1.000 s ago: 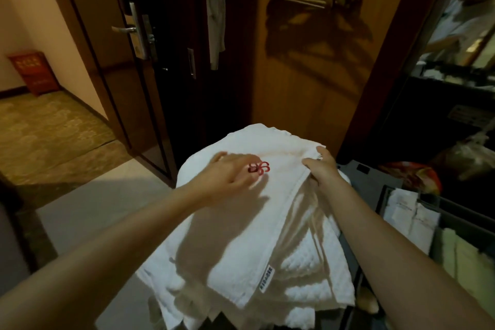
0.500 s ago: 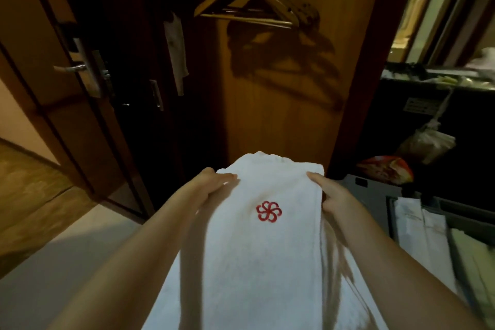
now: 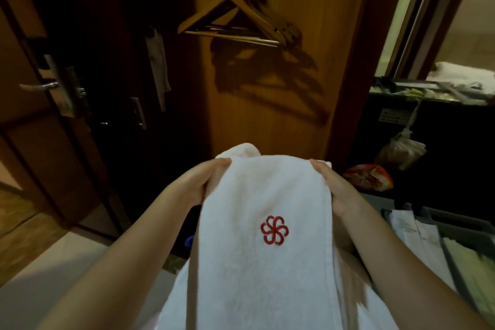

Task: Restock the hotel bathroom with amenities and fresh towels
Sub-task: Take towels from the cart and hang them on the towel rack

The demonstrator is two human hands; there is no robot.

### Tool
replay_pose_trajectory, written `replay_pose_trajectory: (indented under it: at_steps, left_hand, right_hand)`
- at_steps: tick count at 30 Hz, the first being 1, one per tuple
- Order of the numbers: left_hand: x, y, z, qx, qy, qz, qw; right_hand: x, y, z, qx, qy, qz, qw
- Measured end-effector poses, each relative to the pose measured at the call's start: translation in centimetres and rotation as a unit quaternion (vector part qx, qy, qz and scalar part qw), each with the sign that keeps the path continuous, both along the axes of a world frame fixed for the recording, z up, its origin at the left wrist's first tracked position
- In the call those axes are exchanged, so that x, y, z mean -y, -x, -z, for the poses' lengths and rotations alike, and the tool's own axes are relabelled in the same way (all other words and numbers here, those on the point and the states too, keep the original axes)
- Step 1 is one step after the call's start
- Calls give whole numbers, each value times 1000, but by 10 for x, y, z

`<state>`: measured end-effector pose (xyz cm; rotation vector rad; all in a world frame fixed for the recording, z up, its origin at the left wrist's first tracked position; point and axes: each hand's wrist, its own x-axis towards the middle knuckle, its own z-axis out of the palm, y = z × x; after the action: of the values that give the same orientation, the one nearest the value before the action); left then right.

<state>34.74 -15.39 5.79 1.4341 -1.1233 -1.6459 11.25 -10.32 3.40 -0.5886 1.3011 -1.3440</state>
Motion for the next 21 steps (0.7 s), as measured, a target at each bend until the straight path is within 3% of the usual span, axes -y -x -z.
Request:
replay_pose_trajectory:
  at_steps: [8,12,17,21]
  left_hand:
    - [-36,-20,-49,-124,58,-65,988]
    - [-65,-28,-72,-108,122,-85,983]
    - [-116,-43,-95,-22,240,-148,959]
    - [-163,-51,-108,-29,264,-226,937]
  right_hand:
    - [-25,-40,-61,46,62,-60,995]
    - [-42,-58,-85,87,81,-91,989]
    - [-67,-72,-107,100,91,-152,979]
    - [-92,-82,-125,133,111,-202,964]
